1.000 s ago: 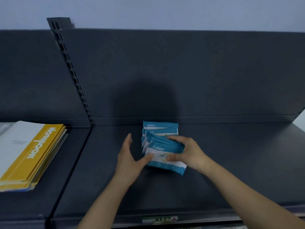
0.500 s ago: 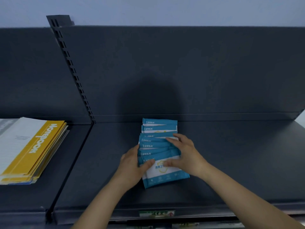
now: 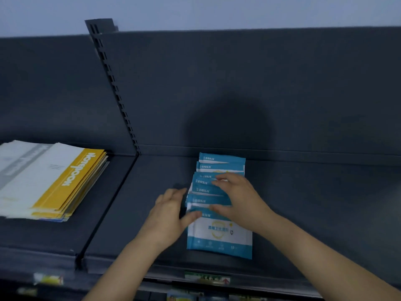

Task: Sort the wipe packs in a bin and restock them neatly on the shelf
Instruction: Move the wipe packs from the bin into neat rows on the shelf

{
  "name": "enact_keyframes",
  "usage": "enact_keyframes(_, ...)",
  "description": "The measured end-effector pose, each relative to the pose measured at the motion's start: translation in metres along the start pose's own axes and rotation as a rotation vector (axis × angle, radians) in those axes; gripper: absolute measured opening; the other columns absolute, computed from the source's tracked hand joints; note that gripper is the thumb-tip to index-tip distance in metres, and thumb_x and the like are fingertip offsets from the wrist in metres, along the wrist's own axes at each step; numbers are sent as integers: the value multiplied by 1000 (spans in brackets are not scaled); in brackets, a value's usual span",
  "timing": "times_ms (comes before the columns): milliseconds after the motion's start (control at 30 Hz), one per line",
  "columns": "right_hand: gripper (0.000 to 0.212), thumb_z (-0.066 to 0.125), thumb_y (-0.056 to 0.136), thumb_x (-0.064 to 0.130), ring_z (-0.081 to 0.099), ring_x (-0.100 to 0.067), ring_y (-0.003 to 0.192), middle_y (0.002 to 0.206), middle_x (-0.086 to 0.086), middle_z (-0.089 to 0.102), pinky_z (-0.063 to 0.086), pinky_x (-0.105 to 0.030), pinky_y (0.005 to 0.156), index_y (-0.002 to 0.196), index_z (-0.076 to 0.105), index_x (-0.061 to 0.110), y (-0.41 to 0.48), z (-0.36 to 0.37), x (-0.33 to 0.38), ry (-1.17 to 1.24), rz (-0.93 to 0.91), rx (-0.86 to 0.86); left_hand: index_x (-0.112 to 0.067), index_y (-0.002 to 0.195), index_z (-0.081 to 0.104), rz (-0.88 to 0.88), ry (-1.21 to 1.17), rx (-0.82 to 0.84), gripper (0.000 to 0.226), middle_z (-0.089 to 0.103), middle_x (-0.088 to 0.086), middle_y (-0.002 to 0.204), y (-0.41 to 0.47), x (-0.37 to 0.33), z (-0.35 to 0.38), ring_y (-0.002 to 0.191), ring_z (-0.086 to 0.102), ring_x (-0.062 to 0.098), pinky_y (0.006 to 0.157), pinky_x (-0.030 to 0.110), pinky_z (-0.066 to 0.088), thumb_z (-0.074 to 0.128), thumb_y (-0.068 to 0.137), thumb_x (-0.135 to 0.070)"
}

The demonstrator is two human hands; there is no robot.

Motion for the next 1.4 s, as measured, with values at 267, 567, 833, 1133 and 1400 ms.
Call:
enact_keyframes(267,41,60,90,26,44,-16,120,127,3,52,28,-18,101,129,55,15,30,35,67,100,-280,57,-27,140,43,-61,266,-216,50,46,-8,133,-65,34,-35,123,44,13,98,31,43,47,95,-47)
enact_keyframes(567,39,54,94,29,43,-8,121,129,9,50,36,-20,99,132,52,21,30,85,228,108,-521,210,-26,126,59,-304,300,-370,41,58,-9,120,-211,150,-100,113,55,17,89,32,50,66,86,-29)
enact_keyframes(833,35,55,92,26,48,-17,117,124,3,54,36,-24,98,127,57,19,5,196,436,9,-785,313,-22,88,74,-614,567,-442,35,67,-4,82,-425,277,-168,68,65,22,47,33,51,87,56,-22)
enact_keyframes(1133,51,55,92,32,42,-16,124,135,5,45,37,-30,102,140,39,25,-24,298,623,27,-939,520,-14,102,73,-1113,612,-538,59,70,4,95,-642,369,-192,78,68,30,58,39,55,93,49,-30)
enact_keyframes(1400,58,57,92,33,36,-14,131,142,5,39,32,-26,106,144,33,25,2,382,727,129,-990,678,-16,113,66,-1305,517,-623,58,67,5,105,-701,435,-189,88,65,33,66,44,56,88,60,-27)
Point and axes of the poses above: each hand's wrist, its own y-axis towards the middle knuckle, its own z-axis out of the palm, x = y × z, the point moved 2 cm from there along y, towards the middle knuckle
